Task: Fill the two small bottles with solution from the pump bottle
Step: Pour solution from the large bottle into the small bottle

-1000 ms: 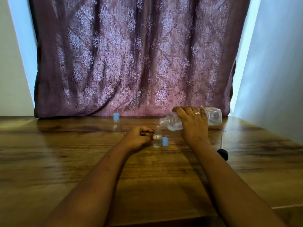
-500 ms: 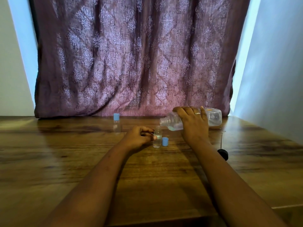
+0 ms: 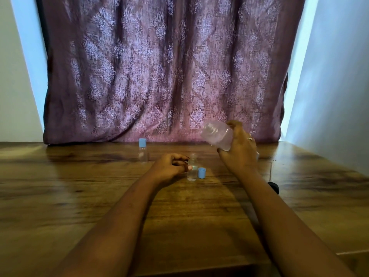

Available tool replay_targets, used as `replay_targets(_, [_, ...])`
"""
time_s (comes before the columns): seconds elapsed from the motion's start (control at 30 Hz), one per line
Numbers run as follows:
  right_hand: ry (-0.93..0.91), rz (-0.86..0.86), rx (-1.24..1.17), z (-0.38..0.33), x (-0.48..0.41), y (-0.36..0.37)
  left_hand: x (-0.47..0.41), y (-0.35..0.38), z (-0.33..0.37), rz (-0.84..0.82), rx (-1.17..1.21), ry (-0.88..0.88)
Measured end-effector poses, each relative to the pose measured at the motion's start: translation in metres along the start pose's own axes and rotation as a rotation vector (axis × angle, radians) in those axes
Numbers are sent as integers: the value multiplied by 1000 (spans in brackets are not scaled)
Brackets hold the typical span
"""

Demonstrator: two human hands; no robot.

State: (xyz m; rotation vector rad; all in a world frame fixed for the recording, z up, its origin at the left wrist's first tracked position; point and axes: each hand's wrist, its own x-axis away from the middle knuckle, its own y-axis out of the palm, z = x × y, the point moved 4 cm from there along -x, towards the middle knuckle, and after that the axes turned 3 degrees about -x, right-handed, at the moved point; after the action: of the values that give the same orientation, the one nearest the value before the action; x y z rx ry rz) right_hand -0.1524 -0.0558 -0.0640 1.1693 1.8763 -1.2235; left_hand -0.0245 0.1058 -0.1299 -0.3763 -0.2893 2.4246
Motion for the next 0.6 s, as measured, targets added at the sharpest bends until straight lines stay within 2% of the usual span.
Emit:
replay_targets(0.2, [154,136,-316,13,-2,-5,1,1,2,-8,0,-6])
replay_targets(0.6, [300,173,-448,42,-4,4,2,4,4,4,-79,18])
